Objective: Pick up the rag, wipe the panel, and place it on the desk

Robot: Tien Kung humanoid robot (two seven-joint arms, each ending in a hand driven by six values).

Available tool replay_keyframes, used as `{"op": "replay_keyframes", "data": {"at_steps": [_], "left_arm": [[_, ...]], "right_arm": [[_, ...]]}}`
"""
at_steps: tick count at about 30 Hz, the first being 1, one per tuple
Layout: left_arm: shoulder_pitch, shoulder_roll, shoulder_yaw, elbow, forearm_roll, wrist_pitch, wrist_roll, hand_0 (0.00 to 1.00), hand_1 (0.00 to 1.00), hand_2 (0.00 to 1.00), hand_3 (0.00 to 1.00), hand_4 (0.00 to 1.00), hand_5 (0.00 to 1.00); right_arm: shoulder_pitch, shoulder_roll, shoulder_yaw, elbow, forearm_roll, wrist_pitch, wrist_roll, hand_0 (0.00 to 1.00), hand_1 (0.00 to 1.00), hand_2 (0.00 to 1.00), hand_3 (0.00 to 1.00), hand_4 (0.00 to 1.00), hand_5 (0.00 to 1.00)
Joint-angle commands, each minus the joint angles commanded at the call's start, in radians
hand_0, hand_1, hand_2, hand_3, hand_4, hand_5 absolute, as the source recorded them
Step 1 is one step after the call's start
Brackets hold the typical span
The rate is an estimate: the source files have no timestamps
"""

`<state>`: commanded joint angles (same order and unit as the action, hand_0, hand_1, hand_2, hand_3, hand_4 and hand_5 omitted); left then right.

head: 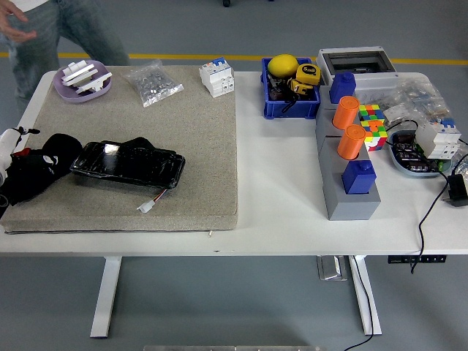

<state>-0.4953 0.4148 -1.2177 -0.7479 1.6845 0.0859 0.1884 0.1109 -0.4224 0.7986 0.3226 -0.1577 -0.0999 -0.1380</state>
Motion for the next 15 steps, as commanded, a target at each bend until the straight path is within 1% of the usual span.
{"op": "replay_keyframes", "data": {"at_steps": [5, 6, 7, 11, 12, 15], "left_arm": [[-0.011, -0.005, 0.018, 0.039, -0.021, 0.011, -0.008, 0.852, 0.906, 0.898, 0.81, 0.934, 0.271], [-0.012, -0.007, 0.021, 0.041, -0.022, 0.016, -0.009, 0.768, 0.868, 0.857, 0.753, 0.883, 0.234], [-0.013, -0.008, 0.025, 0.044, -0.025, 0.025, -0.01, 0.768, 0.868, 0.857, 0.753, 0.883, 0.234], [-0.018, -0.015, 0.037, 0.046, -0.034, 0.039, -0.01, 0.768, 0.868, 0.857, 0.753, 0.883, 0.234], [-0.018, -0.016, 0.038, 0.045, -0.036, 0.043, -0.012, 0.641, 0.822, 0.819, 0.67, 0.831, 0.178], [-0.019, -0.021, 0.042, 0.041, -0.039, 0.064, -0.023, 0.641, 0.822, 0.819, 0.67, 0.831, 0.178]], "right_arm": [[-0.001, 0.0, 0.009, 0.004, -0.011, -0.004, 0.002, 0.752, 0.623, 0.628, 0.56, 0.913, 0.427], [-0.002, 0.001, 0.011, 0.004, -0.012, -0.004, 0.002, 0.753, 0.622, 0.628, 0.56, 0.913, 0.427], [-0.002, 0.001, 0.011, 0.004, -0.012, -0.004, 0.002, 0.753, 0.622, 0.628, 0.56, 0.913, 0.427], [-0.004, 0.0, 0.008, 0.004, -0.011, -0.004, 0.001, 0.753, 0.622, 0.628, 0.56, 0.913, 0.427], [-0.004, 0.0, 0.007, 0.003, -0.011, -0.004, 0.001, 0.753, 0.622, 0.625, 0.56, 0.913, 0.428], [-0.003, 0.0, 0.01, 0.004, -0.013, -0.006, 0.002, 0.753, 0.622, 0.625, 0.56, 0.913, 0.428]]}}
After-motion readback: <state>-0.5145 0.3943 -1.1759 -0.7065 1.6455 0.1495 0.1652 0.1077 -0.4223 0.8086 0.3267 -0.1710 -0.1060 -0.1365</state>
